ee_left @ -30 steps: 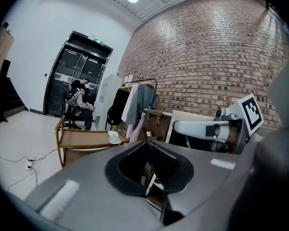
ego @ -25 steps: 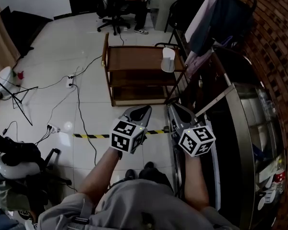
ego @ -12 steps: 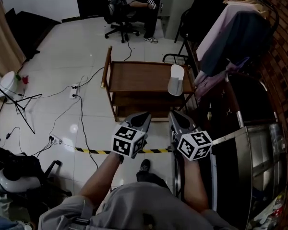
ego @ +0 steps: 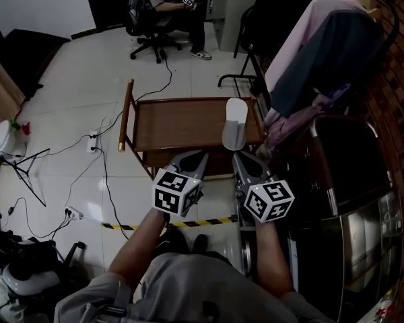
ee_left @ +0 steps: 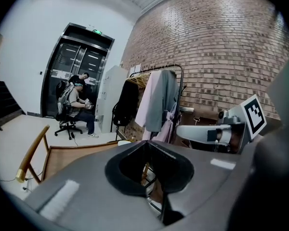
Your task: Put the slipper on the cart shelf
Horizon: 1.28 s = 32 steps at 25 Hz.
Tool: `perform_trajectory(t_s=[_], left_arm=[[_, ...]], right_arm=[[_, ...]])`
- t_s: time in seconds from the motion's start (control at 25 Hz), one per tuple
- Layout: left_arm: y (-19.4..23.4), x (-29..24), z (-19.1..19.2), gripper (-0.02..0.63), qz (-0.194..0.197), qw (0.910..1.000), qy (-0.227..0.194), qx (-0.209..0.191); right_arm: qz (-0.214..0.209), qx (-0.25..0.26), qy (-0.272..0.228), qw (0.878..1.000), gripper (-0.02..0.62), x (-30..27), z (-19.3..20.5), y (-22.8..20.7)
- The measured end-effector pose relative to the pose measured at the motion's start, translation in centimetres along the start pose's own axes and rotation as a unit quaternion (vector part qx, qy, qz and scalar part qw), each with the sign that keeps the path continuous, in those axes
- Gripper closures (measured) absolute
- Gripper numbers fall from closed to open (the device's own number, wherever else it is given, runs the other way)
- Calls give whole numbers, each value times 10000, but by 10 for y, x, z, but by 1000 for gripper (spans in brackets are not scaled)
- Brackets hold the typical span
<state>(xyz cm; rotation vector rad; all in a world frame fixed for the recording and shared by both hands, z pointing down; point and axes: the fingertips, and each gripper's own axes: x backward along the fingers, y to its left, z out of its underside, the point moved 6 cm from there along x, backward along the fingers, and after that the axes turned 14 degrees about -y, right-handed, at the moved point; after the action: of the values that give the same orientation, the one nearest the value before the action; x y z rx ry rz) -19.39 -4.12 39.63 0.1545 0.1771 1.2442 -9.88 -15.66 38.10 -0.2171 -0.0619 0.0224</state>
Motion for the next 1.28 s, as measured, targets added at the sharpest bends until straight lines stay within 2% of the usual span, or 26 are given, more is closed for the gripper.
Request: perform_trajectory(t_s=[0.16,0.32,0.56,0.76,1.04,1.28], left_arm=[[21,-45,3,598,265,9995,146,-17],[46,-99,19,598,621,9974,376,-48],[83,-170,54,598,1157,9898,825,139],[115,-209,73,598,1395,9845,1053,165],[142,-252,106,598,1599,9737,1616,156],[156,-278,115,598,1746,9677,1811,135]], right_arm=[[384,122,93,9991,595,-26,15,-37],[941,130,249,9952,595,-48,38,-77],[1764,250,707,9815,595,-90,78,-142],[2157,237,1250,9681,595,-125,123,-183],[2560,-170,1830,9491,491,-169,187,-237],[2939,-242,2180,9303,460,-193,221,-272]])
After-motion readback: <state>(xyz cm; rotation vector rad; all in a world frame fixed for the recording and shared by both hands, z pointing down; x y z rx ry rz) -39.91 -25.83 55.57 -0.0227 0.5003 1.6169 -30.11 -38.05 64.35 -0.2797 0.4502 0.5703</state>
